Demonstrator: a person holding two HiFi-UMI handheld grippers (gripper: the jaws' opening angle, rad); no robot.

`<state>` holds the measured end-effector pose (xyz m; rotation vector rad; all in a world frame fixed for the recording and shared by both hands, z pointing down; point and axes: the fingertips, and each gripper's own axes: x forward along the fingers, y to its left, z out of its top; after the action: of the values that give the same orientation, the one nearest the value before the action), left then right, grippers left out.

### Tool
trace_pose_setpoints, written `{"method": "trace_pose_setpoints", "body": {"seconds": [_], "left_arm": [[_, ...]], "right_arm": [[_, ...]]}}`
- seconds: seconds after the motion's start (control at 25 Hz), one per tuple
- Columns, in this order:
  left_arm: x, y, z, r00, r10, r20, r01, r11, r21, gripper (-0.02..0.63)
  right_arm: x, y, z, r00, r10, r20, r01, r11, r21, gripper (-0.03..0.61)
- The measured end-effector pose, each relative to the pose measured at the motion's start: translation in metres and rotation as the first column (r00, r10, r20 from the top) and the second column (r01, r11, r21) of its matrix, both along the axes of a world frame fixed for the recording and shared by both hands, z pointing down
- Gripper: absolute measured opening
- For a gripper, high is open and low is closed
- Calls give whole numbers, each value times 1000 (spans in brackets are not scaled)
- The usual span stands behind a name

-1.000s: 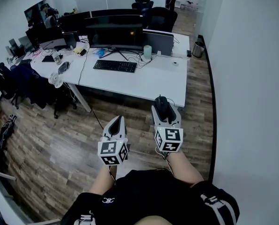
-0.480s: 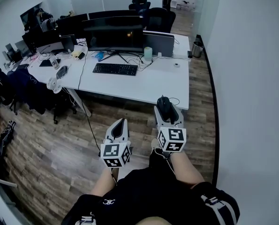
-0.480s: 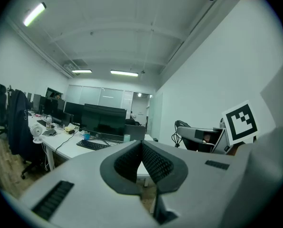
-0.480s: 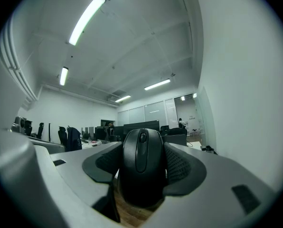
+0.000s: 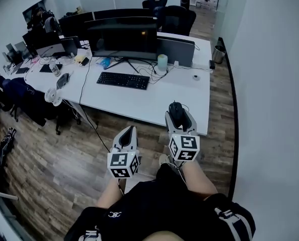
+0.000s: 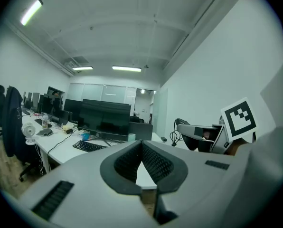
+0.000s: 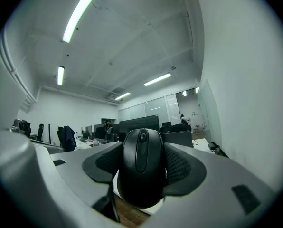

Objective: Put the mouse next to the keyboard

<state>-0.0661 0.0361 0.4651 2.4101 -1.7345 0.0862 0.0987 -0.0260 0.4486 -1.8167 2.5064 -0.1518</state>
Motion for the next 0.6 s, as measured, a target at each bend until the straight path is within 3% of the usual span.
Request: {"method": "trace_pose_setpoints", "body": {"seconds": [0.36,0.6], "left_arm": [[23,-173,-35,998,-45,49,44,999,12,12],[33,-253,-35,995,-79,53,79,997,7,12]], "right_arm": [[13,-173,-16,997,-76,14,77,997,-22,285],[19,-261,-3,995,-104,-14,103,993,-64,285]]}}
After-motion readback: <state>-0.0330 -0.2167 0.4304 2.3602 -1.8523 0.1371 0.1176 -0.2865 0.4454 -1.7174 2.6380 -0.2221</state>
